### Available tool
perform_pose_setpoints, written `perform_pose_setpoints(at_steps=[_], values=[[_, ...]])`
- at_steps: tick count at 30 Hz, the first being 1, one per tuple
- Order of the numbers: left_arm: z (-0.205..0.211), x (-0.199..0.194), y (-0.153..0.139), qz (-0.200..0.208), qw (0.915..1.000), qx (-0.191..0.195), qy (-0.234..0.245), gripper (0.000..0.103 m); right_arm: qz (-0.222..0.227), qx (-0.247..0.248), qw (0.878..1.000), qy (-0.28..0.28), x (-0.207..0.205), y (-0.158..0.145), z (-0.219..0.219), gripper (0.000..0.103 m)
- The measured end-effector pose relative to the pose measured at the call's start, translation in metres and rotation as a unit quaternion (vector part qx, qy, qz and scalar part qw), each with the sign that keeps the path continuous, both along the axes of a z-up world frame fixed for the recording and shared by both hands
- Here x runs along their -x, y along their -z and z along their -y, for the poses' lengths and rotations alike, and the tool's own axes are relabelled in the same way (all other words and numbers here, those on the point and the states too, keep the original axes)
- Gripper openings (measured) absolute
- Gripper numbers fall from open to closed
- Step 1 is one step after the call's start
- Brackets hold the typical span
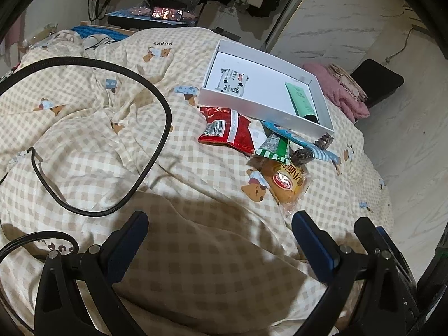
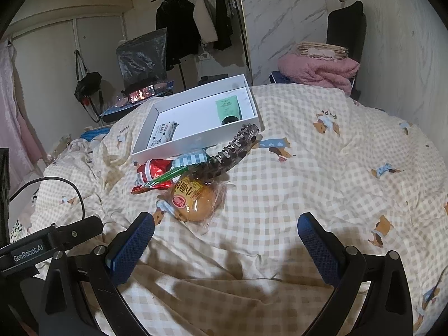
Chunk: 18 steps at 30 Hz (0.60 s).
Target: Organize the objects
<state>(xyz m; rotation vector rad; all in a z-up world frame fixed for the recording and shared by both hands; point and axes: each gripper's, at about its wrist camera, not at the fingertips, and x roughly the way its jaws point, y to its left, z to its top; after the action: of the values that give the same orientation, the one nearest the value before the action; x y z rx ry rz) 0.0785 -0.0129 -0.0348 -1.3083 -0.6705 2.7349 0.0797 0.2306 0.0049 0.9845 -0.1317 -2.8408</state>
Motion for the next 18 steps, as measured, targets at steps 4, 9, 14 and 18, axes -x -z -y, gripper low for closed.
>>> perform_pose_setpoints(at_steps=[4,9,14,18], values=[[0.0022,-0.0010,0.0001,-0.002,1.0000,-0.006,-0.003,0.102,-0.004,-0.004,1.000,-0.004,0.0015,-0.0002,0.0005,0.103],[0.0027,-0.0031,-0.0021,-0.008,0.9999,-0.006,-0.005,0.102,-0.006,-0.001,1.000,-0.007,0.0019,-0.0004,0.0004,0.103],[0.0041,-0.0038,-0.0036,-0.012,0.9999,-0.006,-0.006,0.102,-0.003,0.002,1.000,-0.006,0.0017,-0.0008,0.0003,0.103],[0.0025,-0.0039,-0.0046,-0.019,0.9997,-0.012,0.006,0.087,-0.005,0.004,1.000,-0.009,0.0023,-0.0013,0.0000,0.103]])
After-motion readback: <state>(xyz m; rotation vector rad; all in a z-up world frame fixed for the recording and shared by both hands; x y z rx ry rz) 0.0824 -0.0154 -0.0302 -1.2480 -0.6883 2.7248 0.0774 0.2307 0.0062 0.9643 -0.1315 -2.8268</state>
